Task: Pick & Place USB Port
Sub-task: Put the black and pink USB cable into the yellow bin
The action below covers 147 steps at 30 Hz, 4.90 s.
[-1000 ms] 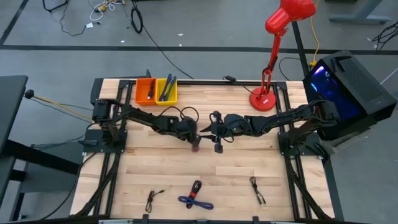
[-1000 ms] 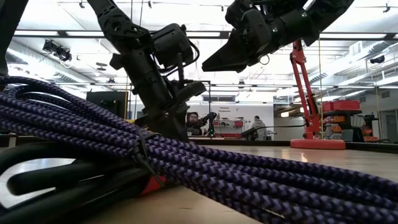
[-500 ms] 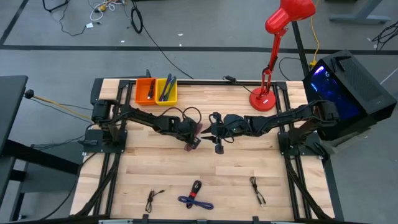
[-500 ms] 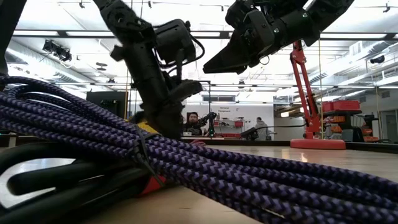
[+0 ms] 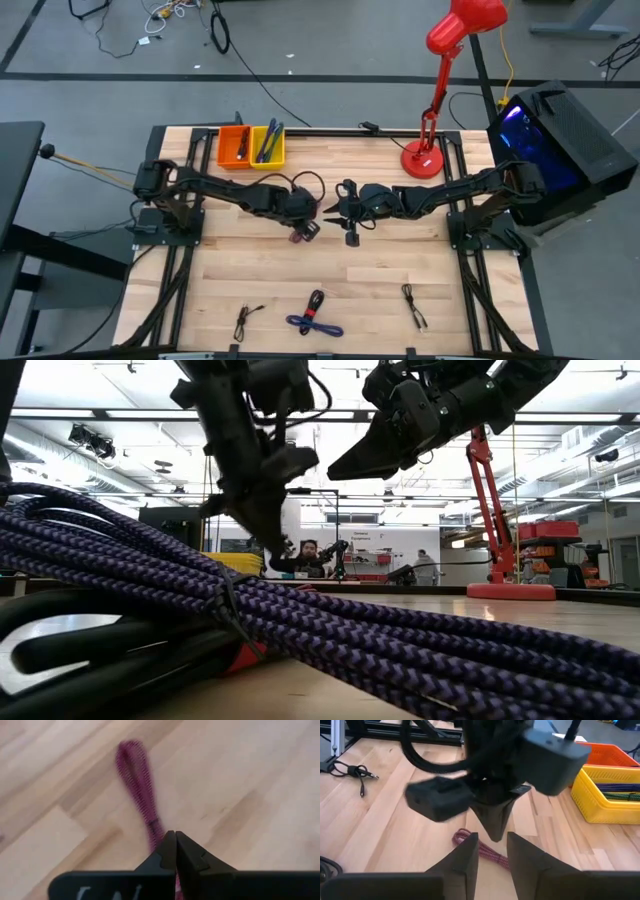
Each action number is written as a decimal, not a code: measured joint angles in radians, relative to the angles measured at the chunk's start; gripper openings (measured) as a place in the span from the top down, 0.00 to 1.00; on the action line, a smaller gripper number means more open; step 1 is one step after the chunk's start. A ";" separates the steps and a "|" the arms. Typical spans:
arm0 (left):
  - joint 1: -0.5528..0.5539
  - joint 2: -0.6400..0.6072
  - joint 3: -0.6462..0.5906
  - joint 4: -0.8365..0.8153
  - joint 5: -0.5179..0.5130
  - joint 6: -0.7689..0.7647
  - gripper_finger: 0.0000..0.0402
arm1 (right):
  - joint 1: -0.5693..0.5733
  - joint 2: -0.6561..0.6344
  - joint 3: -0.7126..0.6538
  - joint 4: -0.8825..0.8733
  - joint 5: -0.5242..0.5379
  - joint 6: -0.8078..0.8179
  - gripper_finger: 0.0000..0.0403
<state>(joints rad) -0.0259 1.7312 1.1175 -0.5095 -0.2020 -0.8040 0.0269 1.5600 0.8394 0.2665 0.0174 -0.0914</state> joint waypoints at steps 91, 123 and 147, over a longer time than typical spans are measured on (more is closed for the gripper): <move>0.560 -0.318 0.001 0.090 -0.070 0.610 1.00 | 0.000 0.000 0.000 -0.027 -0.007 0.006 0.75; 0.814 -0.318 -0.325 0.393 0.006 0.414 1.00 | 0.000 0.000 0.000 -0.044 0.029 0.004 0.75; 0.762 -0.311 -0.359 0.356 -0.027 0.342 1.00 | 0.000 0.000 0.000 -0.036 0.027 0.006 0.75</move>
<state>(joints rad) 0.7365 1.4200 0.7584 -0.1537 -0.2287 -0.4617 0.0265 1.5600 0.8391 0.2306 0.0444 -0.0857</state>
